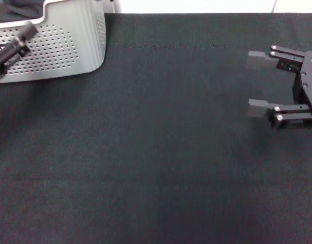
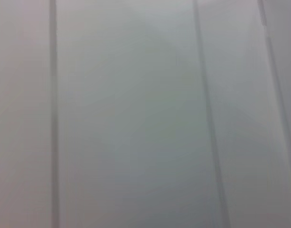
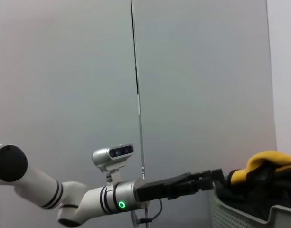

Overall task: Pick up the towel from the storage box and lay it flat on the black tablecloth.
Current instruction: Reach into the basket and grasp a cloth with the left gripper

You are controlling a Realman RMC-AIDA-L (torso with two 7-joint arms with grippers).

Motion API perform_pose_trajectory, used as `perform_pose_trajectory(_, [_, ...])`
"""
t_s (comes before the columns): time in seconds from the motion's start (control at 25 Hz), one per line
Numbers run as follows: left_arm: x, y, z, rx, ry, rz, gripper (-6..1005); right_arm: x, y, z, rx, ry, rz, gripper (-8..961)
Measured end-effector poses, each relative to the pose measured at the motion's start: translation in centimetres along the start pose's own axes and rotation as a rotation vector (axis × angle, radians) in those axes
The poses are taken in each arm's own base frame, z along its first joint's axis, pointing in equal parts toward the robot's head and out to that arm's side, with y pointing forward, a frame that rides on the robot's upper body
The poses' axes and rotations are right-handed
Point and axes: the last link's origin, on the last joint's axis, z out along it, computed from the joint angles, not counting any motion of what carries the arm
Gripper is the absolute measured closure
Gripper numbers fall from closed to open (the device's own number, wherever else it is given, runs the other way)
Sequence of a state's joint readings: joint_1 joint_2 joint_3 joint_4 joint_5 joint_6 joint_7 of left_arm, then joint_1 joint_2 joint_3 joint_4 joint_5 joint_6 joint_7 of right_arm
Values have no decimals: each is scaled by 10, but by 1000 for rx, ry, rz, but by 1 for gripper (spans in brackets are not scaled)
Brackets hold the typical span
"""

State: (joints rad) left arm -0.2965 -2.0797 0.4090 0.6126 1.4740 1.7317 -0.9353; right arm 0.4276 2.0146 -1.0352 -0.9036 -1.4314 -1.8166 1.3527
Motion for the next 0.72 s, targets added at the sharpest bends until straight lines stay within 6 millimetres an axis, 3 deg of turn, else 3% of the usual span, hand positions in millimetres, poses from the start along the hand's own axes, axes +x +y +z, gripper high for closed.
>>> perform_pose_trajectory(0.72, [-36, -13, 31, 442, 88, 217, 257, -2, -3, 3, -1, 7, -9, 96])
